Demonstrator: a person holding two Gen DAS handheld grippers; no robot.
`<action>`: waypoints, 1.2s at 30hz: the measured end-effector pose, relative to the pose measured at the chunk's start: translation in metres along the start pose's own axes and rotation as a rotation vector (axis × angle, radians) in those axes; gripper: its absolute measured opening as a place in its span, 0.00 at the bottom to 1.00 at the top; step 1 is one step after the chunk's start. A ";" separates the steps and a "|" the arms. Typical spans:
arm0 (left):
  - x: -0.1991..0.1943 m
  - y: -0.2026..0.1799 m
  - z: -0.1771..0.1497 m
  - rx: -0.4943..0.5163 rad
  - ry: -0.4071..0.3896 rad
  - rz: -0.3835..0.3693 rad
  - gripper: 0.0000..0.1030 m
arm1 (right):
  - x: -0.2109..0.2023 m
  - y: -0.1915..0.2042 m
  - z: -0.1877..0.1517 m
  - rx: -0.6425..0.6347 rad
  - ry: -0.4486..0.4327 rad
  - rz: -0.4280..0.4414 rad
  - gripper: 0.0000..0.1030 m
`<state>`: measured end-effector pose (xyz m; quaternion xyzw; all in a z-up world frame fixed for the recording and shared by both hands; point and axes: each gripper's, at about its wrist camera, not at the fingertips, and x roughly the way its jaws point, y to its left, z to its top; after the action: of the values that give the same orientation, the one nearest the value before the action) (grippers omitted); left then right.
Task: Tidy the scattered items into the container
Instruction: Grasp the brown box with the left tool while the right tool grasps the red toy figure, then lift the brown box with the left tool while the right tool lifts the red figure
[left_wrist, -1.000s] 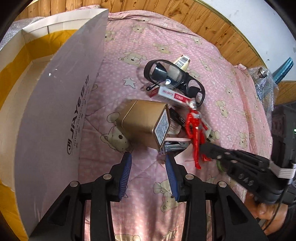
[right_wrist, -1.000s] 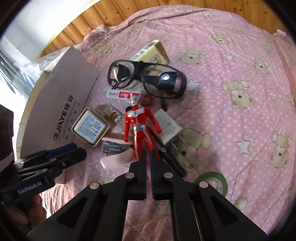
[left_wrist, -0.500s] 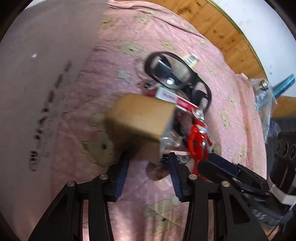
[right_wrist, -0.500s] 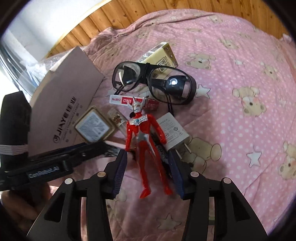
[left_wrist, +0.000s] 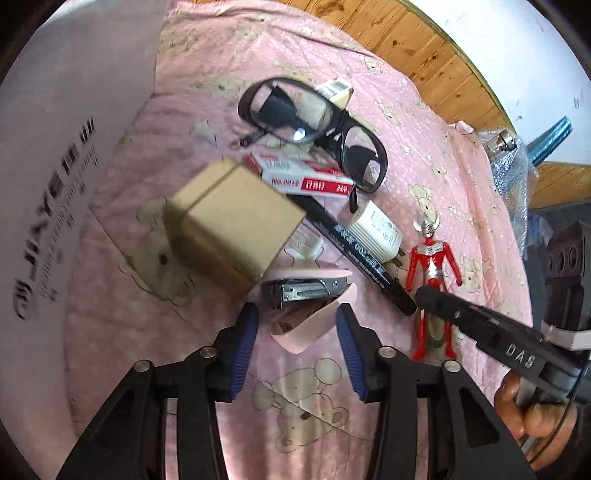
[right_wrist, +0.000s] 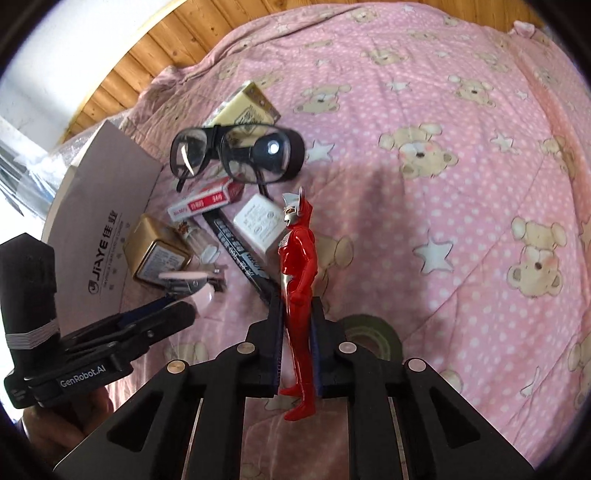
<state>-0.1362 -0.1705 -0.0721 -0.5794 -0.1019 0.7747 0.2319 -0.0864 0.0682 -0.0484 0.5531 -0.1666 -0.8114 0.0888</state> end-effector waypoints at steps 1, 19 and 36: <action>-0.001 -0.002 -0.002 0.024 0.002 0.019 0.47 | 0.000 -0.001 0.001 0.004 0.007 0.012 0.16; -0.076 -0.021 -0.001 0.251 -0.285 0.189 0.47 | 0.013 -0.008 0.007 0.050 -0.001 0.061 0.38; -0.037 -0.023 0.055 0.309 -0.241 0.180 0.16 | 0.006 0.007 0.030 0.018 -0.022 0.016 0.12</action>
<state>-0.1740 -0.1615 -0.0140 -0.4468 0.0431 0.8624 0.2339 -0.1162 0.0654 -0.0410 0.5436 -0.1794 -0.8152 0.0884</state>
